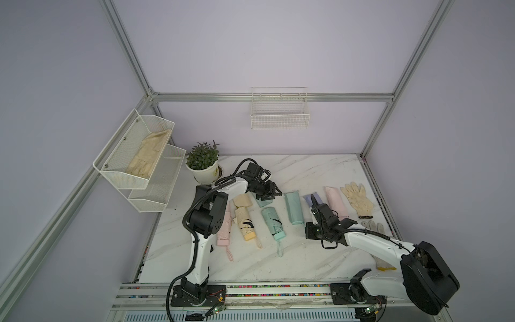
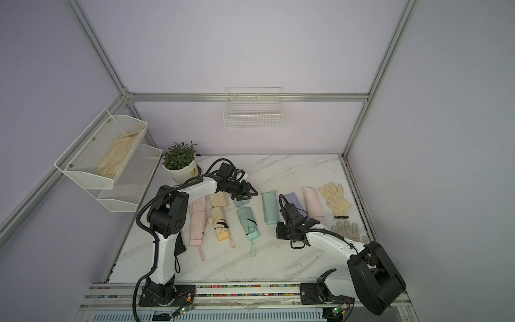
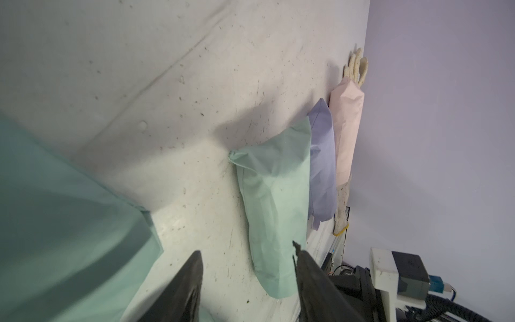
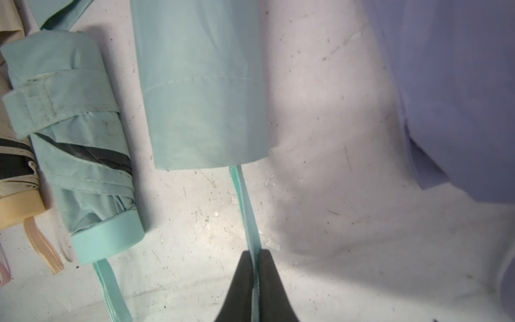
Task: Take umbrellas out of sleeves
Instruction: Move the umbrella to the center of the board.
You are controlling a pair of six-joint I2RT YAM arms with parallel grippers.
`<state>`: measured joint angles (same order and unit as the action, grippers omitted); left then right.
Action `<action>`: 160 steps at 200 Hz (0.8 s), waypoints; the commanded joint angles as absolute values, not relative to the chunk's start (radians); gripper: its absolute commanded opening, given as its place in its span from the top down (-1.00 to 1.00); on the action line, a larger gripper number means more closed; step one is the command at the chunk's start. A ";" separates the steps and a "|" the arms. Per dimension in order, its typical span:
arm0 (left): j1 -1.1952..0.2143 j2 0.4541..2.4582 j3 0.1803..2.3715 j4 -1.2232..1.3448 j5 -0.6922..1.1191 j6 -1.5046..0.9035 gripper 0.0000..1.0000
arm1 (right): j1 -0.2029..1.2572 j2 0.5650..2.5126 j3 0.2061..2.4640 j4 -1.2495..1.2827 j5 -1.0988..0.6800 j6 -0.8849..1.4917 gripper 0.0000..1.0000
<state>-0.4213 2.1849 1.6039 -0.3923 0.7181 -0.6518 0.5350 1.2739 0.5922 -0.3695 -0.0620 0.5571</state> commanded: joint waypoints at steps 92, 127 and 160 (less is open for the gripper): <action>-0.467 2.338 1.830 -0.426 0.647 -0.713 -0.07 | 0.542 1.149 0.557 -0.341 -0.045 0.592 0.78; -0.489 2.378 1.864 -0.429 0.655 -0.724 -0.07 | 0.541 1.123 0.551 -0.342 -0.041 0.597 0.78; -0.497 2.412 1.913 -0.428 0.644 -0.737 -0.06 | 0.542 1.116 0.548 -0.341 -0.046 0.597 0.77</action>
